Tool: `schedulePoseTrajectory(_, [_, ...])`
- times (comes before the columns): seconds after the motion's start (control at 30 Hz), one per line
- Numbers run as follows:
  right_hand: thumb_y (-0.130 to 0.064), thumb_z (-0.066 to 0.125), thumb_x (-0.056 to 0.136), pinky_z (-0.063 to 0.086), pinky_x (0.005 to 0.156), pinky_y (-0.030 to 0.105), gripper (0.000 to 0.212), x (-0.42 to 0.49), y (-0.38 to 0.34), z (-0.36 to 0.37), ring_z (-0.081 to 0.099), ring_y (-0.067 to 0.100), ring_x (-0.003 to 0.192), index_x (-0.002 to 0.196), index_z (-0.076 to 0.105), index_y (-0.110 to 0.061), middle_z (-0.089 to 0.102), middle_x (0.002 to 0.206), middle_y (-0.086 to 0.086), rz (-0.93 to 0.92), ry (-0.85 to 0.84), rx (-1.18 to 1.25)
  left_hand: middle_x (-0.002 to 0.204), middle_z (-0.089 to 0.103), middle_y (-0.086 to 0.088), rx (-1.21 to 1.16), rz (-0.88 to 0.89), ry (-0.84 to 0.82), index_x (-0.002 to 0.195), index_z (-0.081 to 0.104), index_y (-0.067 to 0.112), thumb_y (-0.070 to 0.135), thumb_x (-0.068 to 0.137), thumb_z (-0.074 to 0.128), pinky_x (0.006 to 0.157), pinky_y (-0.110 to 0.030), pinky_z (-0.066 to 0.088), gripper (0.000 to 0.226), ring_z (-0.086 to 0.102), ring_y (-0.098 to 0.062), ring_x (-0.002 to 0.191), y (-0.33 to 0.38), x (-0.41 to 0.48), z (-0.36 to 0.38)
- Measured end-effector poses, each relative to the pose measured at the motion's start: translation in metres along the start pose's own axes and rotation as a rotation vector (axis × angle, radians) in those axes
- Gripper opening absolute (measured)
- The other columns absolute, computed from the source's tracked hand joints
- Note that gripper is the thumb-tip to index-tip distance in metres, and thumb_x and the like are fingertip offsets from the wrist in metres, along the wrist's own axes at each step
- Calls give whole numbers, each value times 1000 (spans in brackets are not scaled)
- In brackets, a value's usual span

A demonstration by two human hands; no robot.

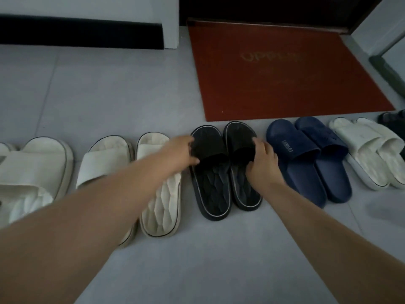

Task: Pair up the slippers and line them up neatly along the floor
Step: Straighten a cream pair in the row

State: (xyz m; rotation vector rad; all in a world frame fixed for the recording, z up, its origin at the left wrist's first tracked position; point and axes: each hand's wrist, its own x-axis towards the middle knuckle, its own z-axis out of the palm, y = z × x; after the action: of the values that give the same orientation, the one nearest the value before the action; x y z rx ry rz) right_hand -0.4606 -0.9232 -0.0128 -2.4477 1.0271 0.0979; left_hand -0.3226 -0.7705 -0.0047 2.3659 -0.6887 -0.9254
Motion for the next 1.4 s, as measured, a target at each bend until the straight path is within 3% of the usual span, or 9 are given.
schedulePoseTrajectory(0.13, [-12,50,89,35,104,32,46,-60,-62,37,45,22,123,134,41,-21,44,136,5,-353,-156,117,124,62,-10,20,-31,71,124,54,10,10,73,75,86,-22,38,56,58,-22,100,-33,-18,-69])
schedulePoseTrajectory(0.23, [-18,48,92,41,97,34,54,-72,-89,67,50,24,120,141,28,-26,41,137,6,-284,-352,193,135,52,-8,289,-105,16,132,45,18,23,67,80,100,-29,40,75,51,-26,119,-75,-39,-79])
schedulePoseTrajectory(0.37, [-16,42,94,41,95,31,54,-63,-102,85,50,27,120,143,24,-27,43,139,9,-194,-323,229,152,16,-10,388,-344,1,141,22,33,35,69,77,101,-48,44,90,35,-40,132,-125,-57,-63])
schedulePoseTrajectory(0.6, [-7,37,96,30,102,20,52,-57,-109,86,44,21,129,144,24,-22,43,143,5,-151,-360,235,153,21,-9,126,-228,209,144,24,24,19,81,63,112,-41,32,74,32,-35,137,-147,-61,-64])
schedulePoseTrajectory(0.93, [-9,43,90,33,106,36,60,-64,-126,80,36,30,133,144,20,-24,33,147,4,-123,-351,136,152,25,-10,6,-130,262,146,22,20,15,81,66,108,-31,31,78,34,-28,137,-151,-82,-74])
schedulePoseTrajectory(1.07, [-10,49,88,24,112,36,64,-94,-176,87,22,31,138,144,20,-16,20,152,8,-331,-261,-10,146,38,-10,-30,-130,291,142,31,19,15,75,73,110,-32,30,79,39,-26,133,-184,-112,-107])
schedulePoseTrajectory(1.23, [-9,50,89,17,110,22,53,-120,-263,116,23,23,142,139,37,-18,27,151,10,-654,-605,5,121,58,-17,-8,-327,624,118,59,2,4,77,69,96,-33,37,41,56,-35,112,-277,-179,-149])
schedulePoseTrajectory(1.3, [-12,49,91,16,112,23,48,-124,-287,134,14,22,146,136,43,-27,10,157,11,-586,-709,4,105,64,-21,-59,-447,592,102,64,-4,8,78,70,89,-40,43,28,61,-38,101,-312,-196,-156])
schedulePoseTrajectory(1.4, [-13,48,91,20,109,19,47,-124,-311,156,19,21,145,136,45,-27,-3,159,10,-514,-732,-9,103,55,-1,-209,-382,474,110,64,9,6,80,68,78,-18,43,30,58,-23,95,-328,-198,-147])
